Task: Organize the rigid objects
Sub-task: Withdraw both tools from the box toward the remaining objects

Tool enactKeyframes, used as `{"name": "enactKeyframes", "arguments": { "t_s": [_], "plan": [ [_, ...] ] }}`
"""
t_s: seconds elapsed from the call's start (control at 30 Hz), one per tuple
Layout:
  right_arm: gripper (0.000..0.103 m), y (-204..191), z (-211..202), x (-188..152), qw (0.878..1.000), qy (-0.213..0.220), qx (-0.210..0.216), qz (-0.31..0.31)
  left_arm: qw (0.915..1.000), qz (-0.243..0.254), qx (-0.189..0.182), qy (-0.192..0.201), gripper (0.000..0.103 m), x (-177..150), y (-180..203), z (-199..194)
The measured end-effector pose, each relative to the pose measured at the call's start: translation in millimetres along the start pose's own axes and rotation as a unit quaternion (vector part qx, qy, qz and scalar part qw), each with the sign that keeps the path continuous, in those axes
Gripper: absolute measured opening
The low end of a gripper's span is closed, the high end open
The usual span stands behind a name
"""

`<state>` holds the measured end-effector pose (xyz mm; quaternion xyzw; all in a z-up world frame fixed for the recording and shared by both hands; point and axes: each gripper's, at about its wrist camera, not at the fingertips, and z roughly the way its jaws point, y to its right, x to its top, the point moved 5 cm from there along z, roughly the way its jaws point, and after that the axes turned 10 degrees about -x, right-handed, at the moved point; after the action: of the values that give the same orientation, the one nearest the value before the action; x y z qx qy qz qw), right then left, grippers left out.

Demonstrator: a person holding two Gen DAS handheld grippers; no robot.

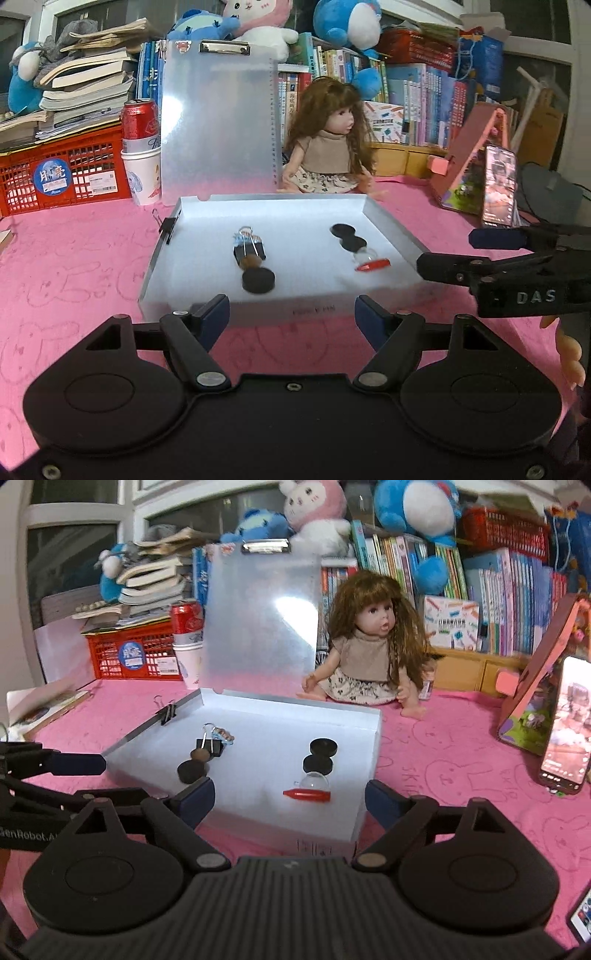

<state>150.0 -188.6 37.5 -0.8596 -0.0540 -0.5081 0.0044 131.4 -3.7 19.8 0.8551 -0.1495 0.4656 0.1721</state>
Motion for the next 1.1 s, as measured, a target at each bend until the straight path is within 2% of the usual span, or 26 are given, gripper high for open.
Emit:
{"name": "enactKeyframes", "arguments": {
  "t_s": [0.13,0.33,0.5,0.77,1.1],
  "plan": [
    [0.096,-3.5,-24.6,-24.4,0.999,0.03,0.006,-0.013,0.9999,0.003,-0.008,0.008,0.076,-22.8,2.6,-16.3],
    [0.099,-15.8,-52.4,-58.6,0.998,0.045,0.024,-0.042,0.9993,0.01,-0.014,0.033,0.077,-52.3,4.3,-38.0],
    [0.102,-29.9,-63.3,-79.4,0.995,0.058,0.033,-0.075,0.9987,0.037,-0.017,0.032,0.078,-68.7,11.6,-43.6],
    [0.102,-43.6,-61.2,-96.0,0.993,0.056,0.033,-0.096,0.9983,0.054,-0.007,0.02,0.078,-83.6,18.0,-32.8],
    [0.102,-46.2,-56.1,-101.4,0.994,0.051,0.035,-0.086,0.9981,0.058,-0.018,0.009,0.068,-88.7,20.3,-20.4]
  ]
}}
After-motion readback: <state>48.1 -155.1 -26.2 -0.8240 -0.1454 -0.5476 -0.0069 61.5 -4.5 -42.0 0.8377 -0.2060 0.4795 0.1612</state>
